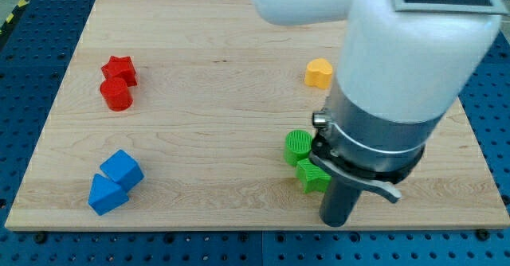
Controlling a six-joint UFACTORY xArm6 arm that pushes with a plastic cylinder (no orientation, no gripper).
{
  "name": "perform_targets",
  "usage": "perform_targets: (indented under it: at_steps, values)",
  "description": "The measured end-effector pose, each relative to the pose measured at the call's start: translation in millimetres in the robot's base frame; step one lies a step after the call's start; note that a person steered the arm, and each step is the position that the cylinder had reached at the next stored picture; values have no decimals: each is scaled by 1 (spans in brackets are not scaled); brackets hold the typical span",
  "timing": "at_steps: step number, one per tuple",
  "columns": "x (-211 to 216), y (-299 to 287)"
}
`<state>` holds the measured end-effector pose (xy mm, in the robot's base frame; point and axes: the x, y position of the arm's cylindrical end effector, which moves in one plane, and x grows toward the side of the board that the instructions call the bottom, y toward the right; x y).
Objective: Push the green star into the green circle
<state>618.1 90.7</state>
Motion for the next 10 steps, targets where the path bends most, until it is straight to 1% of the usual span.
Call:
perform_targets:
  at_steps: [2, 7, 8, 10]
  values:
    - [-25, 10]
    - [-47, 7]
    - [-60, -1]
    - [-61, -1]
